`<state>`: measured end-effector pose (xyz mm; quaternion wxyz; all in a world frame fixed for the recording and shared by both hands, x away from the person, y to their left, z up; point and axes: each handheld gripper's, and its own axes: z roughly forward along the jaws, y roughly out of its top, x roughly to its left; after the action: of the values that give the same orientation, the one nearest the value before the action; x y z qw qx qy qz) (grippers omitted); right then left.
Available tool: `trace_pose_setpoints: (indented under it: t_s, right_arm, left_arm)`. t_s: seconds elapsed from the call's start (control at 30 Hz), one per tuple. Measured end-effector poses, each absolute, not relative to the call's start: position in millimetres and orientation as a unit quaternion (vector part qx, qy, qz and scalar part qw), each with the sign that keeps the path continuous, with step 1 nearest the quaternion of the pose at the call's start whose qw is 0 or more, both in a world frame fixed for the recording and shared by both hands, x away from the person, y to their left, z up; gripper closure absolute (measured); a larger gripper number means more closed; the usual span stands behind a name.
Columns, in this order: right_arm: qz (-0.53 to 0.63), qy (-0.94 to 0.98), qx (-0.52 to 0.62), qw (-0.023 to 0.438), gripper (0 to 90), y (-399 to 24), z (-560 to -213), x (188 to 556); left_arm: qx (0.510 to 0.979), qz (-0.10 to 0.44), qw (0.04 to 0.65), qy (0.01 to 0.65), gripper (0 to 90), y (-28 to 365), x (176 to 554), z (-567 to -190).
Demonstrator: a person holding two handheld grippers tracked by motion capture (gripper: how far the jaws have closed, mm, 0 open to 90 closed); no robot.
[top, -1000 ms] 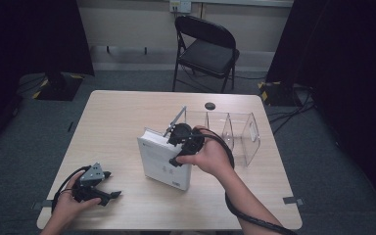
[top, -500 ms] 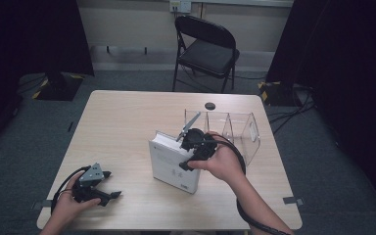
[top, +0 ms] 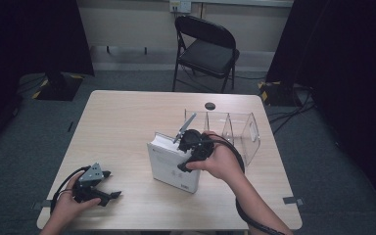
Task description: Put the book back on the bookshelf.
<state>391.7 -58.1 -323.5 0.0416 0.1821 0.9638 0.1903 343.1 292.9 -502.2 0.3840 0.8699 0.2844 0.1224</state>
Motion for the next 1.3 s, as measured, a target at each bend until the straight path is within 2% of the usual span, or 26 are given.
trace_pose_setpoints:
  t_s: [0.43,0.63,1.0,1.3]
  right_arm:
    - [0.160,0.971,0.167,0.053,44.5,-46,-324,396]
    - [0.140,0.972,0.183,0.042,44.5,-42,-325,397]
    - [0.131,0.972,0.190,0.038,49.3,-40,-325,397]
    - [0.135,0.970,0.197,0.034,49.8,-40,-325,396]
  left_arm:
    - [0.870,0.123,0.383,0.285,11.2,293,343,-502]
    - [0.870,0.123,0.383,0.284,11.2,293,343,-502]
    - [0.871,0.122,0.384,0.282,11.0,293,343,-502]
    - [0.873,0.120,0.380,0.280,9.8,293,343,-502]
